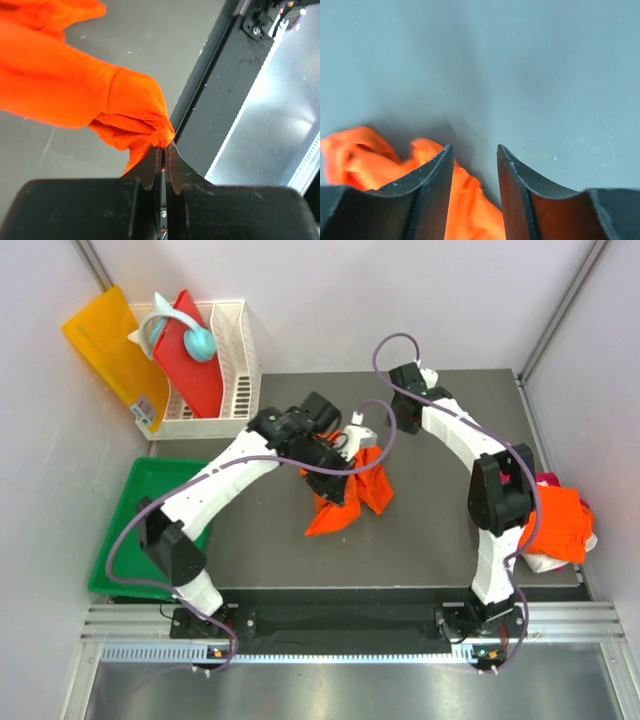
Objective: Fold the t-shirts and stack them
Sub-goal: Flatten out the tshirt
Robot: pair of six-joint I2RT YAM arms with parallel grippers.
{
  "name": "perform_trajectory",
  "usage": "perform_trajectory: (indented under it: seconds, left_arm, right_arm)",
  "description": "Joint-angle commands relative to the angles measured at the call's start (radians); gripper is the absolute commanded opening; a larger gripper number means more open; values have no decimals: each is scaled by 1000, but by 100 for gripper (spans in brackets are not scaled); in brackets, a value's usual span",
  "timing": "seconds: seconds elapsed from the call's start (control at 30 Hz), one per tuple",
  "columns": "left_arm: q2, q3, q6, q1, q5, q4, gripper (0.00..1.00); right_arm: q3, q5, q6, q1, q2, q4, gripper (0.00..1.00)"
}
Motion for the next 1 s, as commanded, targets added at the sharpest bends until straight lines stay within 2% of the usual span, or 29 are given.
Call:
perform_trajectory:
  seconds: [0.0,0.2,0.37,0.43,0.47,0.57,0.6,0.67,0.7,0.8,0.97]
  left_arm:
    - [113,99,0,-61,26,40,0]
    - [261,190,-44,-150,46,126,0]
    - [411,354,-38,-256,3,118,1]
    - [442,426,-32,-270,-36,109,11]
    - [458,444,-30,-270,-69,95,24]
    - [433,454,-18,-248,-135,95,53]
    - [416,440,-15,-232,-123,106,68]
    - [356,374,-13,-172,-94,138,78]
    - [335,350,-16,-150,-79,173,87]
    - [258,261,-14,-58,-76,224,87]
    - [152,46,-33,118,-148,300,85]
  right_arm:
    - [88,14,-38,14,-42,-36,42]
    - [-95,62,-61,20,-334,76,50]
    - [-78,116,-94,17,-474,1,54]
    - [-73,128,-104,17,-511,-34,56]
    - [-80,131,-107,19,-525,-42,57]
    - [-104,140,-111,19,-579,-60,58]
    - [-113,142,-113,19,-592,-63,59]
    - [-148,140,-110,19,-629,-68,59]
    - [-164,137,-99,20,-641,-68,59]
    - [-251,136,-88,42,-703,-59,59]
    - [-473,211,-46,210,-806,-79,58]
